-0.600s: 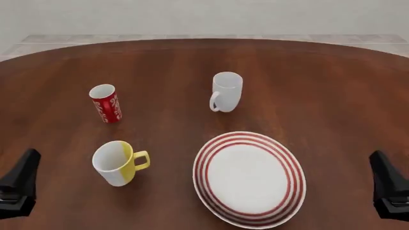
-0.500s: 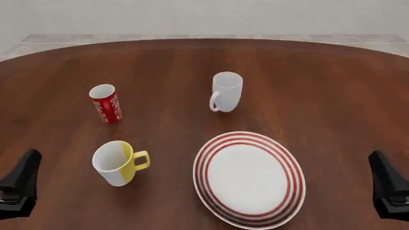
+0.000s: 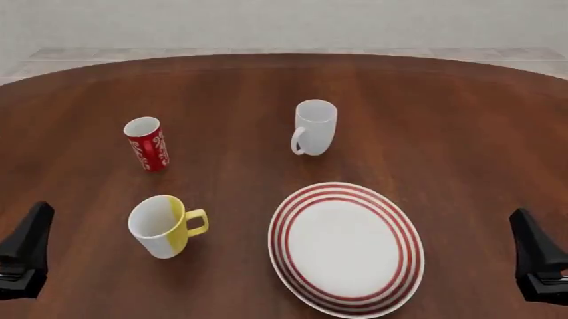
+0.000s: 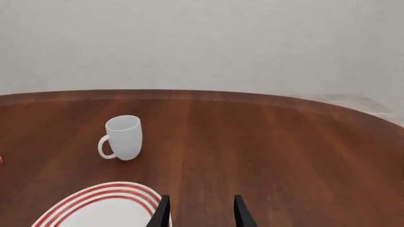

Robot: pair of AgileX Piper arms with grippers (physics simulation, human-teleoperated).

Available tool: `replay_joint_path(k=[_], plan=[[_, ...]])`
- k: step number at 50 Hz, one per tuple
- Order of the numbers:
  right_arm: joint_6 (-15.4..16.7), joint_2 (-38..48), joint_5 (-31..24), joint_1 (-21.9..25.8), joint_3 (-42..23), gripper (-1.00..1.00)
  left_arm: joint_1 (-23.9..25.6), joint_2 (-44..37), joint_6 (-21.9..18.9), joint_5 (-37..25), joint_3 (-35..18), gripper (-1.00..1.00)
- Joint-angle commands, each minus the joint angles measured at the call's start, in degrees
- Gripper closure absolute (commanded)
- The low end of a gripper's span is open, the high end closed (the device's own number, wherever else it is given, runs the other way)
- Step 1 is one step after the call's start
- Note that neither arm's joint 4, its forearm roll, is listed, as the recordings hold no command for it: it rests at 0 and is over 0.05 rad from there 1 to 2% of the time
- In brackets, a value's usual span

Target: Pick up the red mug and put it on the plate

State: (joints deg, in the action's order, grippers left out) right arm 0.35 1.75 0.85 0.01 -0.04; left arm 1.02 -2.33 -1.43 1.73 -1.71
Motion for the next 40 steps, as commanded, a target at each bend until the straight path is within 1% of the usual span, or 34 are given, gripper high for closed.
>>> replay_joint_path(k=[1, 3, 6, 7, 8, 9, 10, 11, 12, 13, 16, 18, 19, 21, 23, 24, 26, 28, 30, 32, 33, 35, 37, 39, 40], plan=[[0.1, 0.5, 0.5, 0.0, 0.0, -1.00, 1.5, -3.8, 0.0, 0.1, -4.5, -1.00], [0.4, 0.6, 0.5, 0.0, 0.0, -1.00, 1.4, -6.0, -0.4, 0.0, -6.5, -1.00], [0.5, 1.2, 1.0, 0.2, 0.0, -1.00, 1.9, -8.5, 0.4, -0.6, -9.6, -1.00], [0.5, 1.3, 1.0, 0.2, 0.0, -1.00, 1.9, -8.6, 0.4, -0.7, -9.6, -1.00], [0.5, 1.5, 1.1, 0.3, 0.0, -1.00, 2.5, -9.5, 0.8, -1.5, -11.9, -1.00], [0.5, 1.6, 1.2, 0.3, 0.0, -1.00, 3.0, -9.5, 0.4, -1.9, -12.8, -1.00], [0.5, 1.6, 1.2, 0.3, 0.0, -1.00, 3.0, -9.5, 0.4, -1.9, -12.8, -1.00], [0.5, 1.7, 1.3, 0.4, 0.0, -1.00, 4.4, -9.0, -1.3, -2.7, -14.1, -1.00], [0.6, 1.7, 1.3, 0.4, 0.0, -1.00, 5.5, -11.0, -1.7, -3.1, -15.6, -1.00], [0.6, 1.7, 1.3, 0.4, 0.0, -1.00, 6.1, -12.4, -1.1, -3.2, -16.7, -1.00], [0.6, 1.9, 1.4, 0.4, 0.0, -1.00, 7.1, -14.3, -0.4, -1.4, -16.3, -1.00], [0.5, 1.8, 1.4, 0.4, 0.0, -1.00, 7.3, -17.8, -0.2, -2.3, -20.3, -1.00], [0.4, 1.7, 1.3, 0.3, 0.0, -1.00, 7.5, -17.9, 0.0, -0.9, -19.0, -1.00], [0.4, 1.6, 1.2, 0.3, 0.0, -1.00, 8.0, -18.3, 0.3, 0.1, -18.4, -1.00], [0.4, 1.5, 1.1, 0.2, 0.0, -1.00, 8.7, -20.1, 0.1, 0.7, -19.4, -1.00], [0.3, 1.5, 1.1, 0.2, 0.0, -1.00, 9.3, -21.7, 0.8, 0.8, -20.2, -1.00], [0.4, 1.4, 1.1, 0.3, 0.0, -1.00, 9.0, -23.8, 1.1, 1.4, -21.6, -1.00], [0.3, 1.4, 1.0, 0.3, 0.0, -1.00, 9.2, -26.5, 2.6, 1.7, -22.9, -1.00], [0.3, 1.1, 0.7, 0.2, 0.0, -1.00, 9.1, -27.9, 2.0, 2.0, -24.0, -1.00], [0.2, 0.9, 0.6, 0.2, 0.0, -1.00, 8.9, -29.5, 2.3, 2.3, -25.0, -1.00], [0.2, 1.0, 0.7, 0.1, 0.0, -1.00, 8.3, -32.7, 5.2, 2.1, -26.4, -1.00], [0.2, 1.1, 0.8, 0.1, 0.0, -1.00, 7.7, -35.6, 8.4, 1.7, -28.6, -1.00], [0.1, 1.2, 1.0, 0.1, 0.0, -1.00, 6.4, -36.6, 8.9, 1.0, -30.2, -1.00], [0.0, 1.4, 1.2, 0.0, 0.0, -1.00, 6.5, -37.8, 9.0, -2.6, -35.4, -1.00], [0.0, 1.5, 1.2, 0.0, -0.1, -1.00, 6.9, -39.5, 12.5, -3.7, -36.7, -1.00]])
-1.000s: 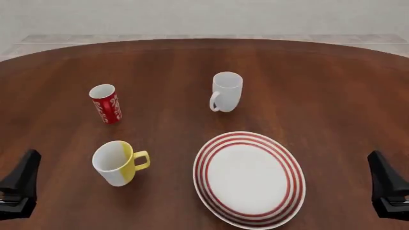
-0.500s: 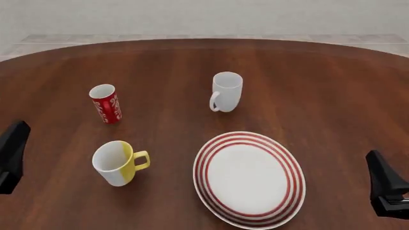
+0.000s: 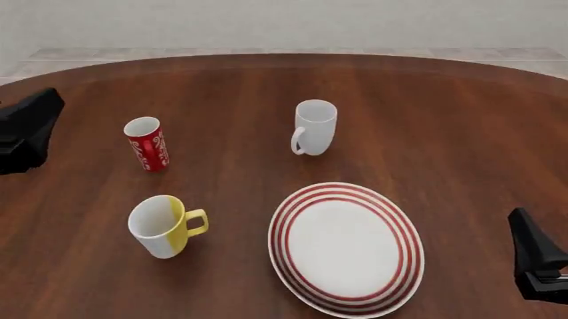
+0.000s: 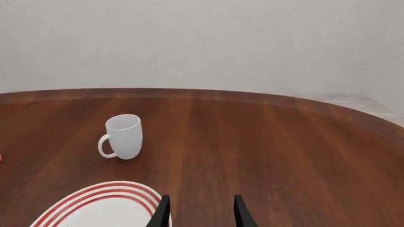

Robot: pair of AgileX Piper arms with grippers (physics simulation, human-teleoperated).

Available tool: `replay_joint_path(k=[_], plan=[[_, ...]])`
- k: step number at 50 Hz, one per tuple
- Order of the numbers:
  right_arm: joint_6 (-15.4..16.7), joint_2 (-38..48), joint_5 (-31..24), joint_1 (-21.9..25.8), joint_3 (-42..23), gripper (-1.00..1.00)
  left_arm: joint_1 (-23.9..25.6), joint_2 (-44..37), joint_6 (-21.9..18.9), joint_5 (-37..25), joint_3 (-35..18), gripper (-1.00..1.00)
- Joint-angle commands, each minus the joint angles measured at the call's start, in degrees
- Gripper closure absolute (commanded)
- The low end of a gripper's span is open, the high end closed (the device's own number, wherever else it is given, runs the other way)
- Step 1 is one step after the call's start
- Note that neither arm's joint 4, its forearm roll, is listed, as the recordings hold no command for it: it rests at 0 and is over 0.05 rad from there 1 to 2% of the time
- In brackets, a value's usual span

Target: Pick up the red mug and put it on the plate

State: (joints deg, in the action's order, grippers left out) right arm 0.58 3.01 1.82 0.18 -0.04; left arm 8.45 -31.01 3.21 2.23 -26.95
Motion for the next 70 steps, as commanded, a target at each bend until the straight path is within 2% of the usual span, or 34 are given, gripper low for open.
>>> replay_joint_path(k=[1, 2, 3, 4, 6, 8, 9, 13, 15, 16, 23, 25, 27, 36, 52, 56, 61, 70], plan=[[-0.2, 0.2, 0.3, -0.2, -0.1, -1.00, 0.0, -12.1, 8.2, -4.8, -12.3, -1.00], [-0.2, 0.3, 0.4, -0.2, 0.0, -1.00, 0.1, -12.8, 9.4, -5.3, -13.1, -1.00], [-0.2, 0.4, 0.5, -0.2, 0.0, -1.00, 0.2, -12.8, 8.1, -3.7, -11.7, -1.00], [-0.2, 0.4, 0.5, -0.2, 0.0, -1.00, 0.4, -13.5, 7.6, -4.2, -12.5, -1.00], [-0.2, 0.5, 0.6, -0.2, 0.0, -1.00, 0.5, -16.1, 9.7, -6.7, -15.8, -1.00], [-0.2, 0.6, 0.7, -0.1, 0.0, -1.00, 1.4, -18.0, 10.1, -7.3, -17.0, -1.00], [-0.1, 0.8, 0.8, -0.1, 0.0, -1.00, 1.2, -18.3, 8.9, -7.7, -17.8, -1.00], [-0.3, 0.9, 0.8, -0.2, -0.1, -1.00, 1.0, -21.3, 10.1, -10.2, -20.8, -1.00], [-0.3, 0.8, 0.8, -0.3, -0.1, -1.00, 2.0, -21.6, 9.4, -10.8, -21.9, -1.00], [-0.3, 0.7, 0.8, -0.3, -0.1, -1.00, 0.1, -22.7, 9.8, -12.2, -22.8, -1.00], [-0.4, 0.5, 0.6, -0.3, -0.1, -1.00, -1.8, -25.0, 9.8, -15.4, -26.3, -1.00], [-0.5, 0.4, 0.5, -0.3, -0.1, -1.00, -3.9, -25.4, 8.5, -16.9, -27.6, -1.00], [-0.6, 0.3, 0.4, -0.4, -0.1, -1.00, -5.1, -26.2, 9.7, -17.5, -28.2, -1.00], [-0.9, 0.4, 0.5, -0.4, -0.1, -1.00, -9.4, -27.9, 10.8, -18.3, -28.5, -1.00], [-1.2, 0.8, 1.1, -0.5, 0.0, -1.00, -10.4, -31.6, 13.2, -17.4, -28.2, -1.00], [-1.3, 0.3, 0.5, -0.6, 0.0, -1.00, -12.6, -31.6, 13.1, -17.0, -27.6, -1.00], [-1.4, 0.5, 0.7, -0.6, 0.0, -1.00, -11.5, -33.1, 13.4, -16.2, -27.0, -1.00], [-1.5, -0.4, -0.1, -0.4, 0.0, -1.00, -12.7, -35.1, 13.3, -14.2, -25.9, -1.00]])
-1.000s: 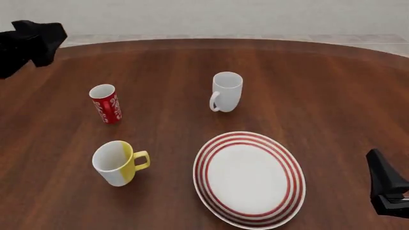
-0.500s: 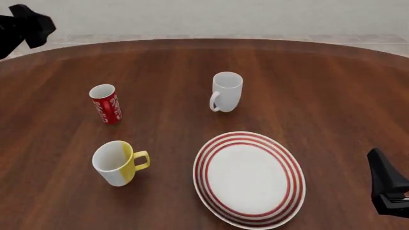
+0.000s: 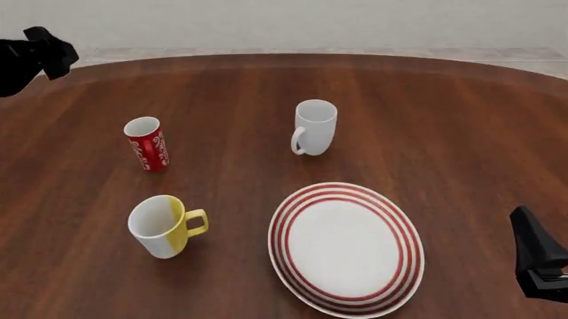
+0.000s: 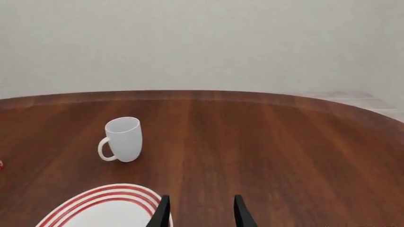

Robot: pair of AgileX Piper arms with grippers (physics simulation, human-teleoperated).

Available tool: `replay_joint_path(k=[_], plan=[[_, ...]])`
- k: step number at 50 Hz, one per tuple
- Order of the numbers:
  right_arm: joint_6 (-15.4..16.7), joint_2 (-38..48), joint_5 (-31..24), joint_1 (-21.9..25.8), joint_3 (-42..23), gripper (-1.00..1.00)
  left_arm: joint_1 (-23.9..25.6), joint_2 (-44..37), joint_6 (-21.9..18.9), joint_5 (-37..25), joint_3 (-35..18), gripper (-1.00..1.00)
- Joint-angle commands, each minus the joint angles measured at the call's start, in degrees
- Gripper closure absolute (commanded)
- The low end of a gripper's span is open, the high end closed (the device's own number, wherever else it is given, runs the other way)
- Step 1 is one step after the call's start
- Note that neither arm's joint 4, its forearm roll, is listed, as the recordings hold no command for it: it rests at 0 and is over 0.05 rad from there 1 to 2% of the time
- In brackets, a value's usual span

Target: Pick up the red mug and put it on the plate

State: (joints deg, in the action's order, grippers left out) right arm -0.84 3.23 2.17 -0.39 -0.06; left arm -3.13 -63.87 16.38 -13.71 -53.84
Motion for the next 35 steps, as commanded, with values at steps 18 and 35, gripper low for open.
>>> replay_joint_path(k=[18, 35], plan=[[0.0, 0.8, 0.6, 0.3, 0.0, -1.00, 1.0, -4.7, -0.4, 3.8, 0.7, -1.00], [-0.3, 0.8, 0.5, 0.2, 0.0, -1.00, 2.1, -6.7, -0.7, 6.4, 2.3, -1.00]])
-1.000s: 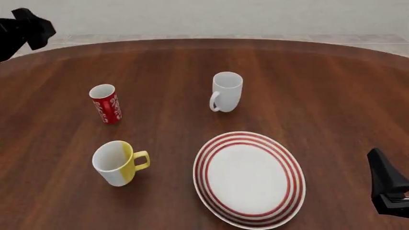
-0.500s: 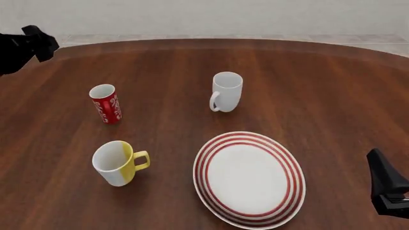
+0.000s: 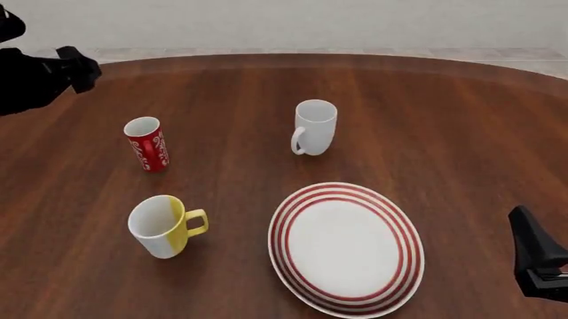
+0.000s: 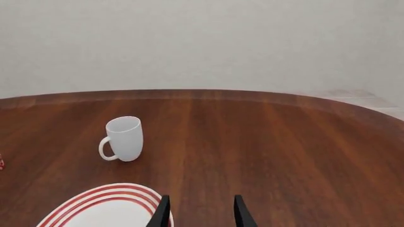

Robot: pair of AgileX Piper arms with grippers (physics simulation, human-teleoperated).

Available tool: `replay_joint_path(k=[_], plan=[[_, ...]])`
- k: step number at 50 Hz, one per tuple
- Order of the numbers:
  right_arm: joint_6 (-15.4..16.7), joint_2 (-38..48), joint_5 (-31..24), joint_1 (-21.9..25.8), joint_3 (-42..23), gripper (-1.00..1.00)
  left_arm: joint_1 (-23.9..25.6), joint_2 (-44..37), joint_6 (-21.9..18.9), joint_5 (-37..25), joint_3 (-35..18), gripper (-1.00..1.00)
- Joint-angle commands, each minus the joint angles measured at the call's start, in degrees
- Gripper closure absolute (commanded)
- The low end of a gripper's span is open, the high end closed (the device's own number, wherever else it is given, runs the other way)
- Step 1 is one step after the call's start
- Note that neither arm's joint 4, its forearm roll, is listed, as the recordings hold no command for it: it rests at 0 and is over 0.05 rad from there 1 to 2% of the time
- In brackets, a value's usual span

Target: Pick up the red mug and put it on the plate

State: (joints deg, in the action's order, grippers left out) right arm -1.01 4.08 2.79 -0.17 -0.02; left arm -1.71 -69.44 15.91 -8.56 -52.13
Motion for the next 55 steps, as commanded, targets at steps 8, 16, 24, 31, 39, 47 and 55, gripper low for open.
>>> replay_joint_path(k=[8, 16, 24, 31, 39, 47, 55], plan=[[-0.2, -0.4, -0.3, -0.2, 0.0, -1.00, 1.6, -1.3, -0.7, 1.9, 0.9, -1.00], [-0.3, -0.3, -0.1, -0.2, 0.0, -1.00, 1.7, -2.3, -1.1, 2.8, 1.3, -1.00], [-0.6, -1.2, -0.8, -0.4, 0.0, -1.00, 1.4, -3.0, -1.6, 3.8, 1.7, -1.00], [-0.5, -1.0, -0.6, -0.3, 0.0, -1.00, 0.8, -4.0, -1.6, 4.3, 1.7, -1.00], [-0.5, -0.9, -0.3, -0.4, 0.0, -1.00, 0.6, -5.0, -1.7, 4.7, 1.6, -1.00], [-0.5, -1.7, -1.0, -0.5, 0.0, -1.00, 0.4, -6.5, -1.9, 5.6, 1.6, -1.00], [-0.6, -1.7, -1.0, -0.6, 0.0, -1.00, 0.3, -8.3, -2.0, 6.3, 1.2, -1.00]])
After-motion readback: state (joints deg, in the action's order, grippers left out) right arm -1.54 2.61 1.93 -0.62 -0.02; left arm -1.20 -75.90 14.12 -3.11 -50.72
